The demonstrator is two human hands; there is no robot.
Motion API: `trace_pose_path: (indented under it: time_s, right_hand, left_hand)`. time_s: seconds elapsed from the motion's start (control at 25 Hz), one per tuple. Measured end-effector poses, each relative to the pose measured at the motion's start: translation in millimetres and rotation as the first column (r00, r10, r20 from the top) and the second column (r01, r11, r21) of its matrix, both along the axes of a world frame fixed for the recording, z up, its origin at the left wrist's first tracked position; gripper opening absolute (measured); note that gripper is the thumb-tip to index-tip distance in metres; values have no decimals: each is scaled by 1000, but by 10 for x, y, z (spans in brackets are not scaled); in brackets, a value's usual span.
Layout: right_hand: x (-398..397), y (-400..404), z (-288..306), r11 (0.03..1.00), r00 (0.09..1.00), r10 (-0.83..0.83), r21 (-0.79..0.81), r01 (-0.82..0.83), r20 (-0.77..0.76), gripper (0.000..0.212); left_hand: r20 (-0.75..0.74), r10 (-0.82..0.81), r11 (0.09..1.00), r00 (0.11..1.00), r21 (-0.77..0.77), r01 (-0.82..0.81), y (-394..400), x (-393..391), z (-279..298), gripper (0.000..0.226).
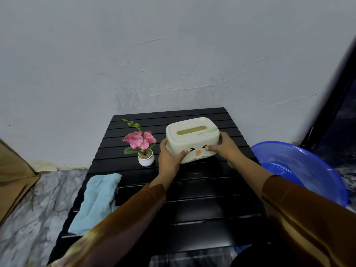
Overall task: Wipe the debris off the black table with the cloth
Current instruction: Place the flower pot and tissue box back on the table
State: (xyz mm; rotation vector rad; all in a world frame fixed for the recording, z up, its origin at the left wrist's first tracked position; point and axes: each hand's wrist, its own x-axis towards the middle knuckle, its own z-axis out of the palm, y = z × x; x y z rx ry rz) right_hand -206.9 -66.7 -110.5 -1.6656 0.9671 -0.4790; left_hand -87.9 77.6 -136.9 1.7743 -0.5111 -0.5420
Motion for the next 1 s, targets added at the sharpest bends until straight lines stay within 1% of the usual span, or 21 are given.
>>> trace_pose_path:
  time_s: [0.24,0.4,0.56,0.76,1.0]
  right_hand:
    - [22,106,-81,1000,1000,-1,7,1,-6,71]
    - [13,145,-150,1000,1000,-12,20,12,3,71]
    - [-15,180,-179,1000,1000,-28,10,28,12,70]
    - [-56,249,-220,998,998,-55,-16,55,2,70]
    - [-59,387,-259,993,995,-102,-51,103,16,70]
  left_hand:
    - [-11,12,1000,1000,14,-11,124,24,-77,87]
    - [-17,-1,1000,1000,9,1,148,26,-122,81]
    - [7,8,1000,1000,4,-8,172,13,-148,85]
    - [18,-31,999,999,23,30,207,42,-157,79]
    - [37,-95,995,995,37,93,264,101,-130,81]
